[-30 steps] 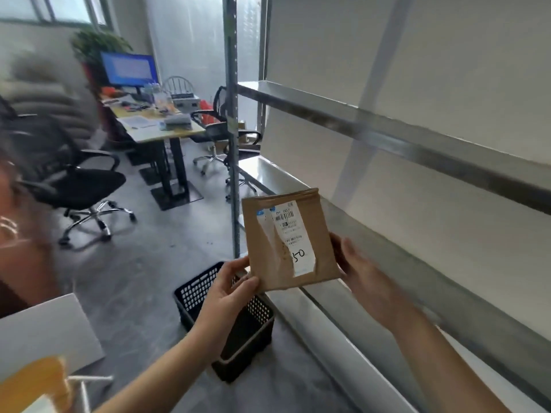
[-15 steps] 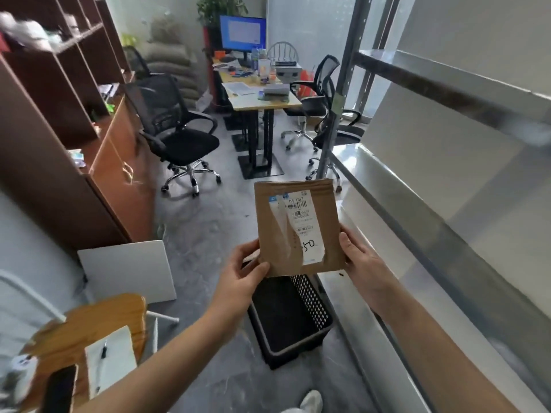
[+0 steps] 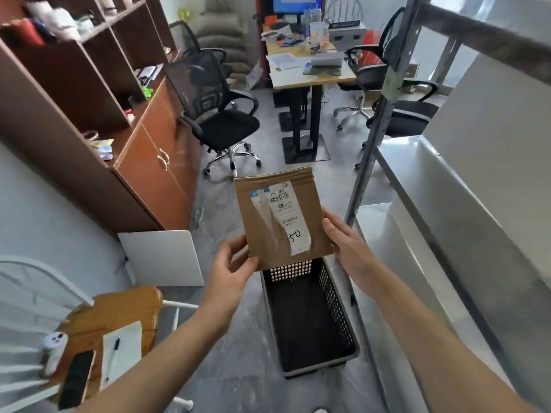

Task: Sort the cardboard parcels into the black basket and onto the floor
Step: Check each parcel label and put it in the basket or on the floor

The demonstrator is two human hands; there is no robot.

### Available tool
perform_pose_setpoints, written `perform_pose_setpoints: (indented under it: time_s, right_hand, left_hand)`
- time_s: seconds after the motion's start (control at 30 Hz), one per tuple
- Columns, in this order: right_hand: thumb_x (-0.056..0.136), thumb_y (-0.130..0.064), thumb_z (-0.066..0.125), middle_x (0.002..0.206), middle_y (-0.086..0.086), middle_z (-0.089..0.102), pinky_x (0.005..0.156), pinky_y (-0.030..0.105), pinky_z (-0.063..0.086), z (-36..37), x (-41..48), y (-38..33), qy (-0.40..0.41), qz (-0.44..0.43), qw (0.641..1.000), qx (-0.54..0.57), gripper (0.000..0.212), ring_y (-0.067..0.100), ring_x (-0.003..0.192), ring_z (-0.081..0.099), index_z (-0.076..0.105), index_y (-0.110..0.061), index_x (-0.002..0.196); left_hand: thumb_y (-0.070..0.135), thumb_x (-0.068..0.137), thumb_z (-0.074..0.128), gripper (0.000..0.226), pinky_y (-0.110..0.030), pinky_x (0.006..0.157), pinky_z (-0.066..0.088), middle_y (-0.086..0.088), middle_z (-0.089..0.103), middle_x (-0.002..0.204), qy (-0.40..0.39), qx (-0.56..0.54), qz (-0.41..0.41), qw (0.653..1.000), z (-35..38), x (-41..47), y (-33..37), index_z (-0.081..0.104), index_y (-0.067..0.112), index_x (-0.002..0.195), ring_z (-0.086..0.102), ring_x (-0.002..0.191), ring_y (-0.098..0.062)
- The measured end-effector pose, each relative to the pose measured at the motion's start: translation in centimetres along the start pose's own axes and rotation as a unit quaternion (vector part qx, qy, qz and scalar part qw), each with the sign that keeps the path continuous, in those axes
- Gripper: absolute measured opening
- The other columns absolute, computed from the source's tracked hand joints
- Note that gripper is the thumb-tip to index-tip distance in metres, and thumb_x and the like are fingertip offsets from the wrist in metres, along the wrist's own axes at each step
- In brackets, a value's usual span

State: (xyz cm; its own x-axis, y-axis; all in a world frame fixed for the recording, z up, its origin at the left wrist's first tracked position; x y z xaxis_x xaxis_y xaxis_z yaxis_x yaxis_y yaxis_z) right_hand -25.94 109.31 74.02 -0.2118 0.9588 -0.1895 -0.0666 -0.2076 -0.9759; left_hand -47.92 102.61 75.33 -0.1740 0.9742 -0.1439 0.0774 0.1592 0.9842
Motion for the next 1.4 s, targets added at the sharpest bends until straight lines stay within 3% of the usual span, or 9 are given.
perform_pose_setpoints:
  time_s: [0.17,0.27,0.4,0.5,0.67,0.8,1.03,1.3,1.4]
  right_hand:
    - [0.106,-0.024,0.037,0.125,-0.014,0.067,0.089,0.02,0.051,-1.7,2.9,1.4,-0.023,0.025,0.999,-0.002,0.038,0.007,0.116,0.062,0.046,-0.03,0.143]
    - [0.105,-0.024,0.038,0.122,-0.018,0.067,0.087,0.02,0.051,-2.2,5.1,2.9,-0.032,0.051,0.998,-0.025,0.036,0.005,0.115,0.062,0.046,-0.035,0.139]
    - [0.105,-0.032,0.037,0.127,-0.017,0.065,0.1,0.037,0.048,-3.1,7.9,5.4,-0.04,0.103,0.993,-0.041,0.038,0.011,0.122,0.058,0.045,-0.039,0.142]
    - [0.106,-0.037,0.035,0.135,-0.014,0.059,0.11,0.054,0.038,-4.0,10.2,7.7,-0.037,0.156,0.985,-0.055,0.041,0.017,0.128,0.053,0.038,-0.046,0.145]
    - [0.106,-0.032,0.035,0.137,-0.015,0.057,0.101,0.041,0.051,-5.4,13.5,11.4,-0.02,0.202,0.977,-0.064,0.043,0.01,0.124,0.056,0.035,-0.047,0.147]
    - [0.105,-0.032,0.04,0.14,-0.015,0.054,0.101,0.044,0.051,-6.4,16.2,16.4,0.025,0.236,0.969,-0.066,0.045,0.011,0.125,0.055,0.035,-0.045,0.148]
    - [0.107,-0.026,0.034,0.143,-0.017,0.051,0.104,0.045,0.049,-7.0,21.0,26.8,0.086,0.31,0.946,-0.046,0.045,0.01,0.129,0.051,0.034,-0.049,0.146]
    - [0.108,-0.015,0.033,0.136,-0.021,0.056,0.099,0.036,0.051,-9.0,25.0,42.9,0.056,0.374,0.924,-0.052,0.054,0.008,0.126,0.053,0.036,-0.056,0.142]
    - [0.107,-0.014,0.033,0.137,-0.019,0.055,0.092,0.028,0.052,-9.9,25.9,49.7,0.046,0.398,0.914,-0.066,0.054,0.007,0.125,0.052,0.035,-0.054,0.143]
  left_hand:
    - [0.004,0.096,0.055,0.038,-0.04,0.103,0.05,0.008,0.065,0.125,0.029,-0.032,-0.034,0.998,1.9,3.1,-1.8,0.058,0.03,0.123,0.06,0.119,-0.008]
    - [-0.005,0.095,0.048,0.044,-0.033,0.096,0.054,0.0,0.065,0.125,0.049,-0.063,-0.057,0.995,2.8,5.1,-2.9,0.055,0.027,0.125,0.061,0.117,-0.014]
    - [-0.012,0.095,0.042,0.047,-0.02,0.084,0.056,-0.002,0.064,0.124,0.048,-0.076,-0.082,0.993,3.8,7.5,-4.6,0.053,0.021,0.126,0.061,0.115,-0.015]
    - [-0.013,0.094,0.042,0.048,-0.021,0.086,0.056,0.005,0.065,0.12,0.05,-0.07,-0.12,0.989,4.4,9.8,-7.0,0.054,0.019,0.128,0.061,0.115,-0.013]
    - [-0.007,0.092,0.049,0.033,-0.03,0.09,0.053,0.004,0.07,0.112,0.048,-0.055,-0.204,0.976,6.1,13.6,-12.9,0.056,0.022,0.106,0.065,0.103,-0.008]
    - [-0.004,0.093,0.051,0.022,-0.031,0.089,0.053,-0.001,0.07,0.103,0.034,-0.03,-0.26,0.965,7.2,17.4,-17.8,0.051,0.017,0.1,0.066,0.095,-0.011]
    - [-0.001,0.091,0.05,0.021,-0.045,0.098,0.051,-0.002,0.069,0.101,-0.048,0.052,-0.341,0.937,7.6,24.1,-28.1,0.054,0.019,0.097,0.065,0.103,-0.021]
    - [0.005,0.092,0.051,0.015,-0.03,0.081,0.051,0.002,0.07,0.091,-0.063,0.138,-0.388,0.909,9.7,27.5,-42.8,0.055,0.019,0.097,0.064,0.09,-0.016]
    - [0.013,0.091,0.055,0.016,-0.037,0.09,0.053,0.007,0.07,0.099,-0.042,0.14,-0.429,0.892,11.2,26.7,-50.3,0.057,0.024,0.102,0.064,0.097,-0.014]
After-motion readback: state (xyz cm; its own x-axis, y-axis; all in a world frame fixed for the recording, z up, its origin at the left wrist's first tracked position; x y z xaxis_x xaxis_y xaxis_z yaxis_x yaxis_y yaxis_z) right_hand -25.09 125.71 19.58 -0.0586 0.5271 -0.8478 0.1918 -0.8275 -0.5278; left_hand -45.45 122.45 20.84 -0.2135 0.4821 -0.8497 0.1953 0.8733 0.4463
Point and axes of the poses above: each hand's wrist, its own x-axis towards the middle knuckle, its own z-axis out of the palm, y = z × x, the point moved 2 cm from there along x, towards the middle knuckle
